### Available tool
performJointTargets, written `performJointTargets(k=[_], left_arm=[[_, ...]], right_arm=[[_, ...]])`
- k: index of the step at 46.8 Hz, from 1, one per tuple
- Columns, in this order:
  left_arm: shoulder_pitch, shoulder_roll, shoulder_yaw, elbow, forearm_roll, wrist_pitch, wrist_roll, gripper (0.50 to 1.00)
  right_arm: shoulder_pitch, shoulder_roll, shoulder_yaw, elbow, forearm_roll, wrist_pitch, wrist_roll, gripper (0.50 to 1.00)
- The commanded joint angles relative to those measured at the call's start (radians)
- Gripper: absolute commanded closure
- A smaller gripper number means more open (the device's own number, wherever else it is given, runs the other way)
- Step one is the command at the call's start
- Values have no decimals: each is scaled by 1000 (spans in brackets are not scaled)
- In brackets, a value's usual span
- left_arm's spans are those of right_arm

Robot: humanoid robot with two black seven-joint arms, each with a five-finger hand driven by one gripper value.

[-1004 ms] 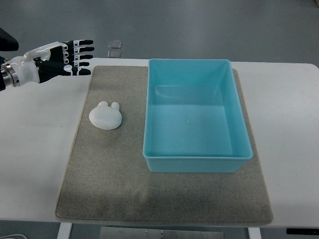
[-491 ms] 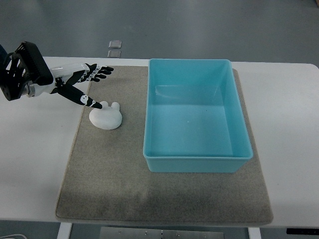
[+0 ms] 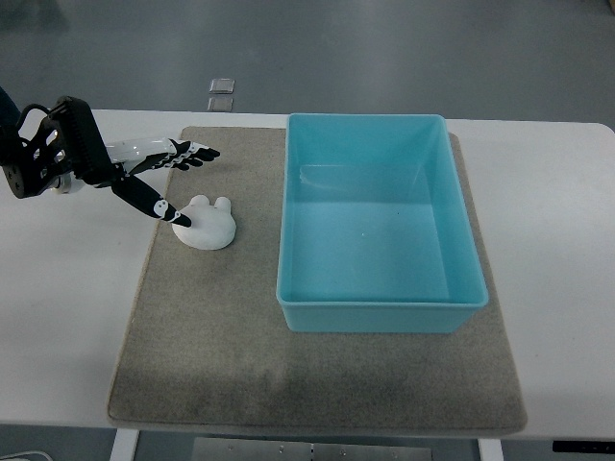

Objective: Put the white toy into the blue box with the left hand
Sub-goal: 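Lower the left hand and close its fingers around the white bunny toy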

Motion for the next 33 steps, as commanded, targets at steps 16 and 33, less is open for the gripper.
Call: performJointTargets(k=[16,33], left_arm=[[-80,-6,111,-25,36,38,0,519],[-85,-5,114,-43,187,37,2,519]], right_arm=[[0,0,0,0,0,0,0,564],[0,0,0,0,0,0,0,564]])
